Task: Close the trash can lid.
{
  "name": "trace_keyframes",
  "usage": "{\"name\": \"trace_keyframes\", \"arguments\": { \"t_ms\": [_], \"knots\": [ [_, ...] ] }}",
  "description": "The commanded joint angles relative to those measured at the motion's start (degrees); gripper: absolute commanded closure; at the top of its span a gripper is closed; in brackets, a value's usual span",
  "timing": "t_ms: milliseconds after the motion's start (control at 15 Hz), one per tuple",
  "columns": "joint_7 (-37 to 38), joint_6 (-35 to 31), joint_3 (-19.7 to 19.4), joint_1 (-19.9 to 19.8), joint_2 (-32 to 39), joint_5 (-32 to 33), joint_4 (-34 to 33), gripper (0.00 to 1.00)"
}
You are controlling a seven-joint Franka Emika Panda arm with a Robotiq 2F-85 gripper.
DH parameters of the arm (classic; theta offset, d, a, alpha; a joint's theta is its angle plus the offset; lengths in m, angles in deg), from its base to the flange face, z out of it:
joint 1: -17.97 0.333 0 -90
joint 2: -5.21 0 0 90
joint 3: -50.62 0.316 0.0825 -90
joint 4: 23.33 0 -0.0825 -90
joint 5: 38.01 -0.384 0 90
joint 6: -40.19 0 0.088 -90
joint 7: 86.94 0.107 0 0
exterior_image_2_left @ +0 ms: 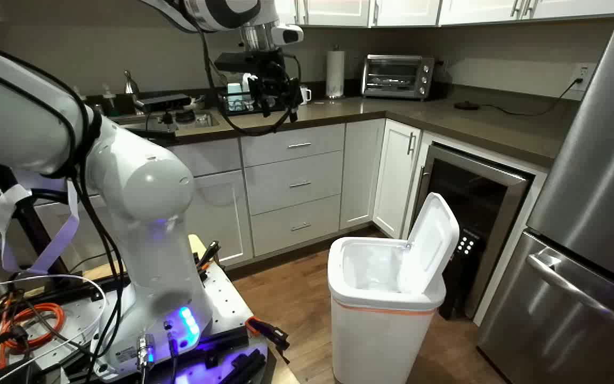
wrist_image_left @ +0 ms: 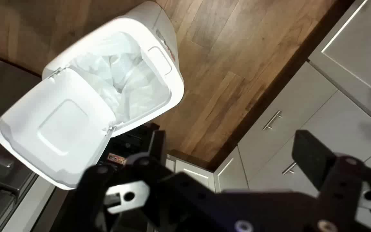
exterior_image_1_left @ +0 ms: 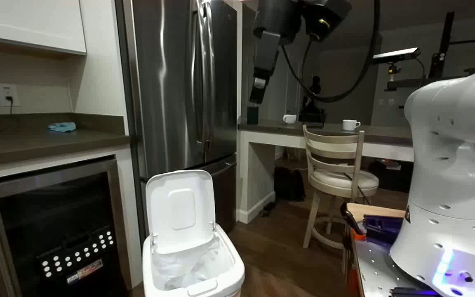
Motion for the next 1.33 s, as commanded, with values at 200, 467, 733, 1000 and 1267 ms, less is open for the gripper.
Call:
{"name": "trace_keyframes", "arguments": {
  "t_ms": [200, 467, 733, 1000, 1267],
  "knots": [
    [0.06, 0.18, -0.06, 0.06, 0.04, 0.07, -0.15, 0.0],
    [0.06, 0.18, -0.06, 0.06, 0.04, 0.07, -0.15, 0.0],
    [0.06, 0.18, -0.06, 0.06, 0.04, 0.07, -0.15, 0.0],
    [0.64, -4.11, -0.01, -1.65, 3.59, 1.03, -1.08, 0.0],
    [0.87, -13.73, -0.42, -4.58, 11.58, 2.67, -2.91, 0.0]
  ]
}}
